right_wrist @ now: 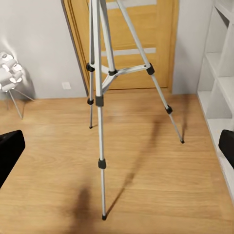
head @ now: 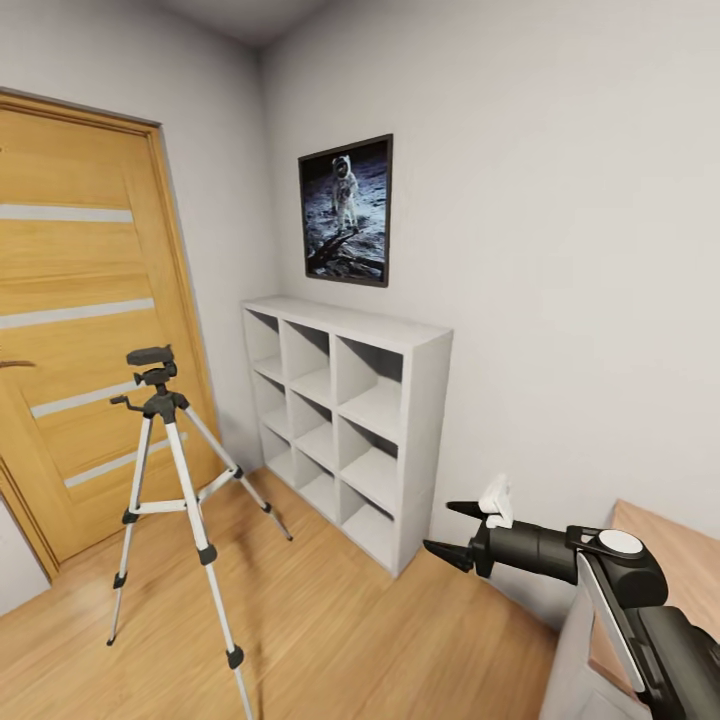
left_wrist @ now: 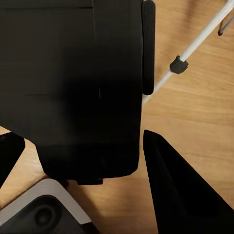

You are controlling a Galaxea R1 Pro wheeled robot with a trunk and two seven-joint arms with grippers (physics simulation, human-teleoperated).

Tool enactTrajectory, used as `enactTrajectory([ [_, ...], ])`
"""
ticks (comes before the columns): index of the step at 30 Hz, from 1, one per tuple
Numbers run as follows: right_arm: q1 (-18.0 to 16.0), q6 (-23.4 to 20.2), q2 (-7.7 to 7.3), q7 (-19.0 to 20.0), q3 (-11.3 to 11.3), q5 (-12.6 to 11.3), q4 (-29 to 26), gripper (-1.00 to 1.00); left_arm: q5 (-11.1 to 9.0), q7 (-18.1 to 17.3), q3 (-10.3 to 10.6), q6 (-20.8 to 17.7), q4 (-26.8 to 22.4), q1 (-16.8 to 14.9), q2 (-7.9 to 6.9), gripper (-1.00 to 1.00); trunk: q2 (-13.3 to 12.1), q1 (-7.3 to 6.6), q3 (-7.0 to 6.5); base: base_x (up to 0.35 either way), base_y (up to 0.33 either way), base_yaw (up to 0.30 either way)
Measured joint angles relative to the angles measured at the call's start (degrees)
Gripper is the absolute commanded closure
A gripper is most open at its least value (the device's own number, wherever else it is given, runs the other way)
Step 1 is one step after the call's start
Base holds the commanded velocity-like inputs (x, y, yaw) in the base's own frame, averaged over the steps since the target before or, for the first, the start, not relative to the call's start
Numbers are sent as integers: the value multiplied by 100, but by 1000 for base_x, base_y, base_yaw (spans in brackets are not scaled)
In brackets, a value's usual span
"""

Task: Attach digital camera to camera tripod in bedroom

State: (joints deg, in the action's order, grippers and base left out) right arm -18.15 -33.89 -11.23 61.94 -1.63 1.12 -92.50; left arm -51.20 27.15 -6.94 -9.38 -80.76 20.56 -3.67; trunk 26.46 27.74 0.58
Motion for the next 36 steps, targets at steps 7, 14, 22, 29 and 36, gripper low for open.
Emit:
enactTrajectory([
  [7, 0, -3, 5, -4, 8, 0, 1, -100, -6, -4, -7, -1, 22, 0, 0, 100, 0, 0, 0, 1, 236, 0],
  [14, 0, -6, 5, -8, 1, -1, 0, -100, 2, 15, -1, 1, 28, -3, 6, 100, 0, 0, 0, 0, 108, 1],
  [22, -3, -12, 6, -215, 4, 1, 1, -100, -2, 27, -7, 1, 46, -16, 6, 100, 1, 0, -8, 1, 3, 188],
  [29, -2, -4, 0, -336, 10, 0, 0, -100, 1, 26, -30, 2, 54, -18, 1, 100, 2, -1, -20, 75, -101, 258],
  [36, -3, -2, -2, -352, 11, 0, 0, -100, -1, -6, -282, 1, 56, -17, 21, 100, 4, -1, -37, 163, -233, 261],
])
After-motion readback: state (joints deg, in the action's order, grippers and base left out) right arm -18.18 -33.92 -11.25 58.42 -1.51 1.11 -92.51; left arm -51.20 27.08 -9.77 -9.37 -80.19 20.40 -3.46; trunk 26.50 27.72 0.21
